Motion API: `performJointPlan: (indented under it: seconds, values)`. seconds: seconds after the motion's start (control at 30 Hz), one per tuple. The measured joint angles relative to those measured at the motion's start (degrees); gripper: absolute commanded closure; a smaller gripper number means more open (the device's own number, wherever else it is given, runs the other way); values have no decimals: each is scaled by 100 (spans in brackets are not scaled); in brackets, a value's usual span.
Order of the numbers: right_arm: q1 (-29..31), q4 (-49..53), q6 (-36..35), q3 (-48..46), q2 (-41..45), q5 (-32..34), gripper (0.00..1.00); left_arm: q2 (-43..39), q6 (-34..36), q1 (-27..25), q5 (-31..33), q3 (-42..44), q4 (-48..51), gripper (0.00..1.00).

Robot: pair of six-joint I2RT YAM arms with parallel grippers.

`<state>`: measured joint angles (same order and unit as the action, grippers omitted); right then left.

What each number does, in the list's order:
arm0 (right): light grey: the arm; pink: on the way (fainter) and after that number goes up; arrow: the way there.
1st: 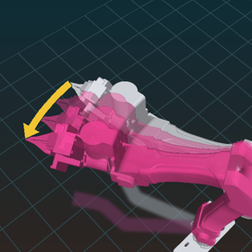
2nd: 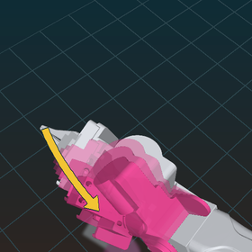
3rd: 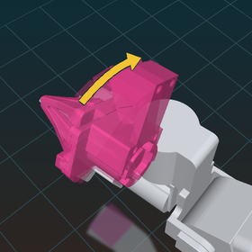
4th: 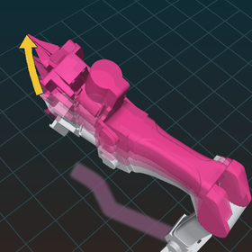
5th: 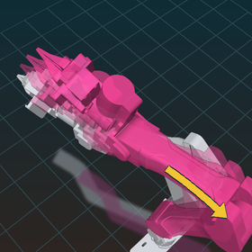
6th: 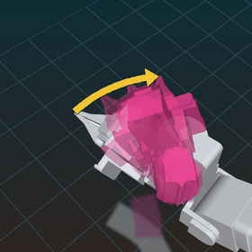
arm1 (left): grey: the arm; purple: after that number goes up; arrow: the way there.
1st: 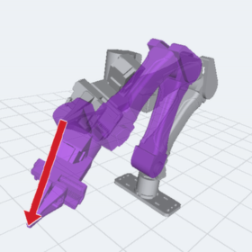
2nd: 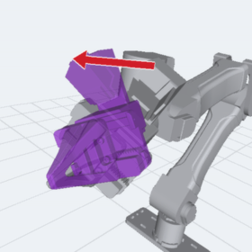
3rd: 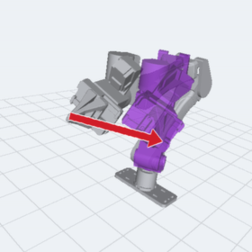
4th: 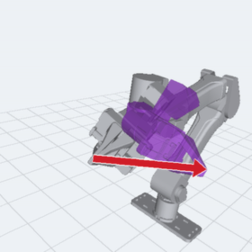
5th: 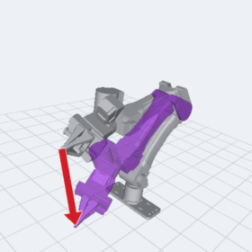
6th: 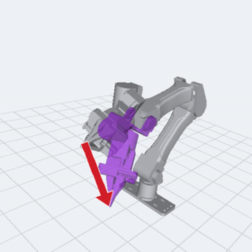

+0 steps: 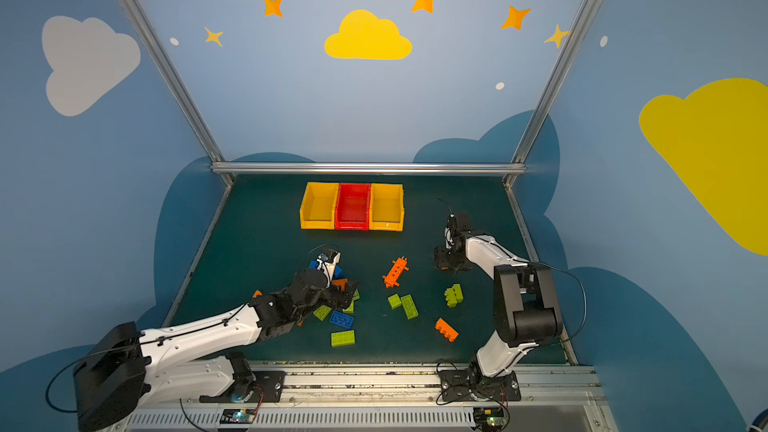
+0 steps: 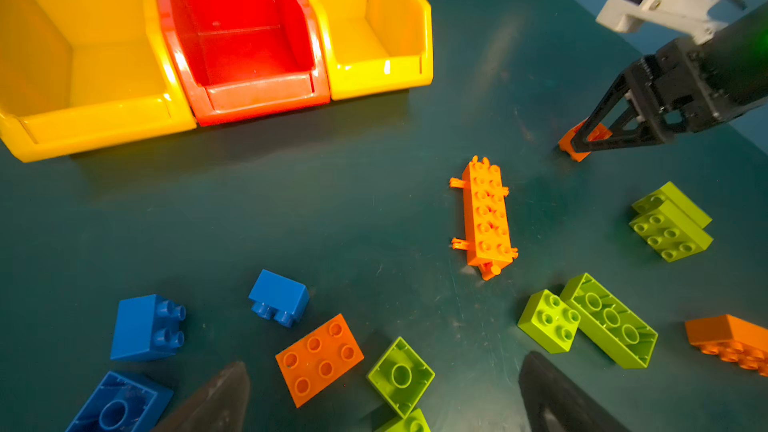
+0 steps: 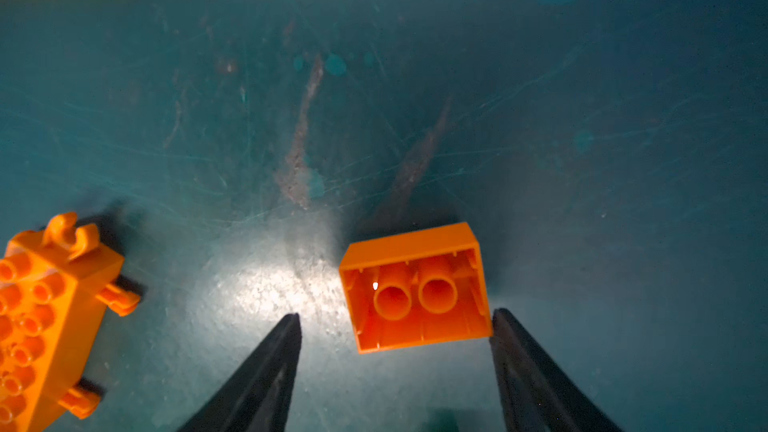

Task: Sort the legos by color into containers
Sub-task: 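Grasp the small orange brick with the right gripper while the left arm reaches forward, then carry the small orange brick to the yellow bin farthest from the left arm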

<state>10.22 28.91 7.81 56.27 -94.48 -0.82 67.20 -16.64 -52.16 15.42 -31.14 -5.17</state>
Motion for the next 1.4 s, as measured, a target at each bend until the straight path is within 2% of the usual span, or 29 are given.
performJointPlan:
  seconds: [0.47, 0.6, 0.67, 0.77, 0.87, 1.17, 1.4]
  values:
    - [4, 188, -20, 295, -358, -20, 30, -87, 13, 0, -7, -13, -13, 0]
    - [9, 210, -35, 387, -459, -11, 36, -216, 13, 0, 33, -9, -13, 0]
    - [11, 240, -35, 439, -498, -9, 42, -260, 13, 0, 48, -2, -13, 0]
    - [13, 280, -39, 551, -612, -9, 55, -293, 13, 0, 57, 0, -13, 0]
    - [13, 350, -37, 669, -699, -7, 61, -315, 13, 0, 72, 4, -13, 0]
    - [127, 632, 35, 787, -693, 46, 64, -367, 13, 0, 79, 4, -13, 0]
    - [409, 1021, 144, 1290, -302, 24, 65, -404, 13, 0, 79, 4, -4, 0]
